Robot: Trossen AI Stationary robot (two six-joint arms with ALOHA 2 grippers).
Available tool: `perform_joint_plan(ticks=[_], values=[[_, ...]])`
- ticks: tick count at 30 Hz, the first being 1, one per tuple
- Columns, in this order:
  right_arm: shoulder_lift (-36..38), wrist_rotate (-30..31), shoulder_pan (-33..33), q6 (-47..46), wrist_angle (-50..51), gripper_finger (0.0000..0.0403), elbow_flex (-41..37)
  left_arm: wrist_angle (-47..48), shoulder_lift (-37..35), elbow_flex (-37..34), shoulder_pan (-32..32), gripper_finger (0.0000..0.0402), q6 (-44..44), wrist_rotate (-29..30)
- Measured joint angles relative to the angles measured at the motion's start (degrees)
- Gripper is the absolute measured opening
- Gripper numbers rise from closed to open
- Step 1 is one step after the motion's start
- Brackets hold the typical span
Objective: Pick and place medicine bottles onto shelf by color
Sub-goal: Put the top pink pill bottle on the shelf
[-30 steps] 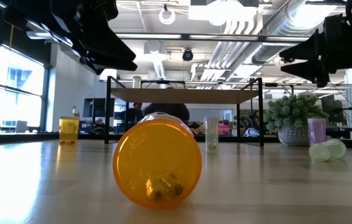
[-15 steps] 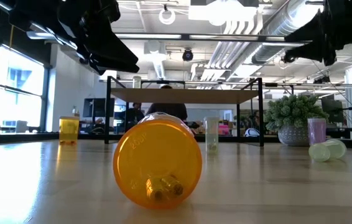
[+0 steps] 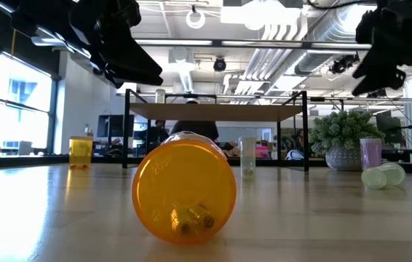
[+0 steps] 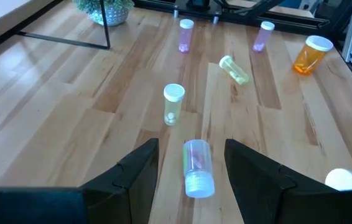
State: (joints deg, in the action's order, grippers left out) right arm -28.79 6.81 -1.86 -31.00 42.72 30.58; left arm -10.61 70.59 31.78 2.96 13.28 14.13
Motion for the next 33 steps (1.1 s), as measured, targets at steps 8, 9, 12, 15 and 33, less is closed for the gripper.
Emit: perform_joint_plan(ticks=[8,9,12,15,33], values=[[-6.0,-2.5,1.4,-2.7,3.5,0.0264,-0.5,0.0,0.0,0.0,0.0,0.0175,0.0,0.0],[-6.6,-2.1,1.9,-3.3,3.0,0.0264,-0.5,0.0,0.0,0.0,0.0,0.0175,0.0,0.0],[-7.8,0.5,3.8,-5.5,1.7,0.0264,-0.5,0.0,0.0,0.0,0.0,0.0175,0.1,0.0],[-9.0,3.5,5.3,-7.6,1.8,0.0264,0.2,0.0,0.0,0.0,0.0,0.0175,0.1,0.0],[-24.1,9.2,12.0,-19.6,5.9,0.0264,4.5,0.0,0.0,0.0,0.0,0.0175,1.6,0.6]])
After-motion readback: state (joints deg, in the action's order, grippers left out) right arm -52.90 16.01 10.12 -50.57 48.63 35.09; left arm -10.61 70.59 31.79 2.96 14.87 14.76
